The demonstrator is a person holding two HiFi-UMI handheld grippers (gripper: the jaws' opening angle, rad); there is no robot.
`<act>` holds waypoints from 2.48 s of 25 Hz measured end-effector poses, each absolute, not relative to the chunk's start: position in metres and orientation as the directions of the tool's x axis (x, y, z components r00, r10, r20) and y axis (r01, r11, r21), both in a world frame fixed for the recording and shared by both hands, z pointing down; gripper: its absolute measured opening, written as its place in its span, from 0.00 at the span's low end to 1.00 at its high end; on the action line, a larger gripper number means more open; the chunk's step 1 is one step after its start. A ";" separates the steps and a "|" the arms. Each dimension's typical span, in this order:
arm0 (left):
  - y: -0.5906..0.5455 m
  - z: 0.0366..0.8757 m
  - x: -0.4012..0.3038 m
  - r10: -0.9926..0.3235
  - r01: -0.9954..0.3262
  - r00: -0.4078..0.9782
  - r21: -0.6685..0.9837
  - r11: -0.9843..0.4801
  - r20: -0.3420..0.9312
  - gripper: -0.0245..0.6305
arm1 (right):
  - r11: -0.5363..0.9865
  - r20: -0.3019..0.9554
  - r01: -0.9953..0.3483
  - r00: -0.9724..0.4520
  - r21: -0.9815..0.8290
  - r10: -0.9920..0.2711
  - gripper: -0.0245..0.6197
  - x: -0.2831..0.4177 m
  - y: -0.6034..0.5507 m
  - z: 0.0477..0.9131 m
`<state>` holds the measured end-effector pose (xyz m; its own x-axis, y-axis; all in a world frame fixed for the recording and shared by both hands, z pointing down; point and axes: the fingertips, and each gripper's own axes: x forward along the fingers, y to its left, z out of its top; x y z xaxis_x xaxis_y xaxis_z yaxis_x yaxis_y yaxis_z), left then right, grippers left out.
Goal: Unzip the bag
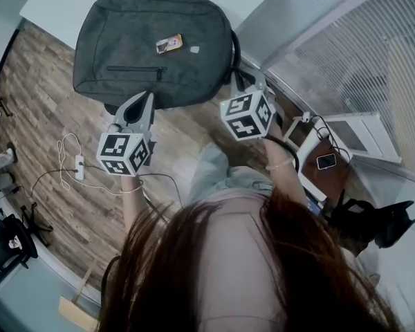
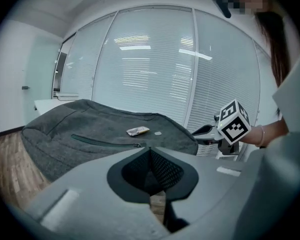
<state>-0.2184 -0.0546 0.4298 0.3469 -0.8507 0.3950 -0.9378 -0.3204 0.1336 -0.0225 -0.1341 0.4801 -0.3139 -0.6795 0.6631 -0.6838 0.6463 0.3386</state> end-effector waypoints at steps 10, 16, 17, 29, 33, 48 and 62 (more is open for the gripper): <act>-0.077 0.402 -0.151 -0.801 -0.879 0.473 0.131 -0.458 0.367 0.06 | 0.650 0.663 -0.695 -0.334 0.306 -0.669 0.06 -0.020 -0.132 0.478; -0.081 0.405 -0.119 -0.769 -0.856 0.512 0.151 -0.495 0.382 0.13 | 0.656 0.663 -0.693 -0.343 0.300 -0.665 0.06 -0.020 -0.130 0.475; -0.081 0.406 -0.115 -0.766 -0.854 0.515 0.151 -0.498 0.386 0.14 | 0.659 0.665 -0.689 -0.344 0.301 -0.663 0.06 -0.019 -0.130 0.475; -0.102 0.417 -0.080 -0.691 -0.839 0.505 0.104 -0.534 0.517 0.23 | 0.745 0.693 -0.629 -0.434 0.223 -0.575 0.06 -0.020 -0.126 0.468; -0.106 0.420 -0.077 -0.689 -0.857 0.469 0.097 -0.505 0.553 0.25 | 0.784 0.700 -0.589 -0.474 0.199 -0.534 0.06 -0.018 -0.128 0.466; -0.123 0.431 -0.051 -0.630 -0.873 0.386 0.047 -0.485 0.674 0.26 | 0.888 0.711 -0.437 -0.579 0.143 -0.399 0.06 -0.018 -0.133 0.466; -0.143 0.450 -0.042 -0.640 -0.893 0.260 -0.073 -0.445 0.724 0.21 | 0.926 0.694 -0.344 -0.628 0.157 -0.351 0.06 -0.015 -0.137 0.465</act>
<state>-0.0423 -0.1433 0.4505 0.2595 -0.6396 0.7235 -0.8928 -0.4446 -0.0728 -0.0149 -0.1366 0.4652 -0.6281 -0.3515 0.6943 -0.3440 0.9257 0.1575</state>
